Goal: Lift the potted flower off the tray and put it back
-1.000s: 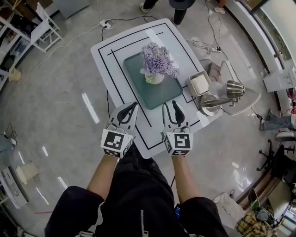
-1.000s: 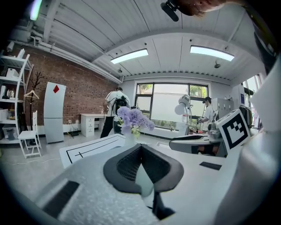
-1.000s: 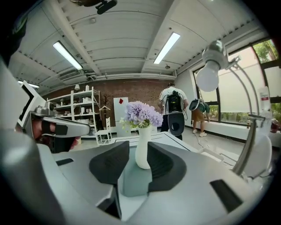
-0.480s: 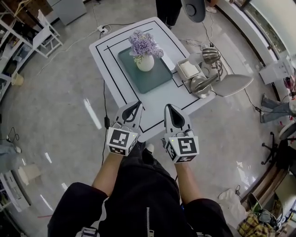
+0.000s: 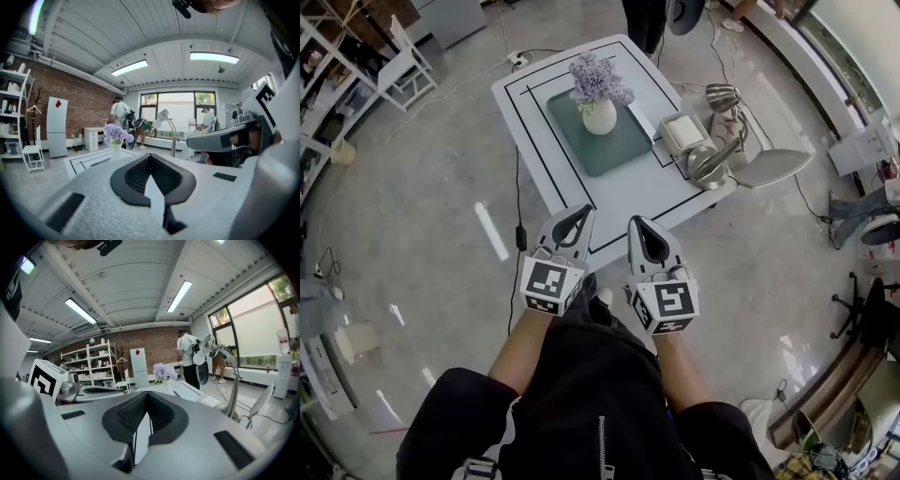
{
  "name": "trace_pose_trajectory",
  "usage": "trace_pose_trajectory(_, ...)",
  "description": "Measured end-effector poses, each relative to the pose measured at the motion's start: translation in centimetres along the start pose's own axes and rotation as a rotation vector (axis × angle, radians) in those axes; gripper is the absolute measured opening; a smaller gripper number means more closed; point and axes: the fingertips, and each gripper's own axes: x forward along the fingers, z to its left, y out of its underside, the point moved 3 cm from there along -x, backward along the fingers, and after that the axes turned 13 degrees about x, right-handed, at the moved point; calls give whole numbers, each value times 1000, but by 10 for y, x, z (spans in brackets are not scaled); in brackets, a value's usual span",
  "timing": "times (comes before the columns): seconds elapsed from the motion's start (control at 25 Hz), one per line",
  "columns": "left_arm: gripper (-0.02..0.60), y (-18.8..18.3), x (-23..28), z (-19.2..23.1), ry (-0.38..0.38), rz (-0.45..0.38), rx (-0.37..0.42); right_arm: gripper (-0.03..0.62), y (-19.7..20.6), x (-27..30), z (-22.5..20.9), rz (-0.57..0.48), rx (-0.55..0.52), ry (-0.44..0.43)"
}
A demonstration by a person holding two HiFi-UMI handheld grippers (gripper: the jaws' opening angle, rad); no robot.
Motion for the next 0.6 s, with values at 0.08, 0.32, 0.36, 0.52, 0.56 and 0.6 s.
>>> trace_pose_trajectory(0.08, 5, -1, -5, -2, -4, -2, -1, 6, -1, -2, 4, -5, 1, -6)
trace_pose_trajectory(0.32, 5, -6, -12, -4, -6, -13, 9, 6, -5, -3, 14, -17, -4, -13)
trace_pose_trajectory(0.36, 5, -6, -13, -4, -5, -13, 11, 6, -5, -4, 15, -18, -5, -12)
trace_pose_trajectory(0.52, 5, -7, -15, -4, -3, -15, 15, 6, -5, -5, 17, -21, -8, -12)
trace_pose_trajectory(0.56, 5, -8, -15, -4, -3, -18, 17, 6, -5, -5, 18, -22, -9, -12)
trace_pose_trajectory(0.6, 5, -9, -15, -4, -2, -20, 18, 6, -5, -5, 18, -22, -9, -13)
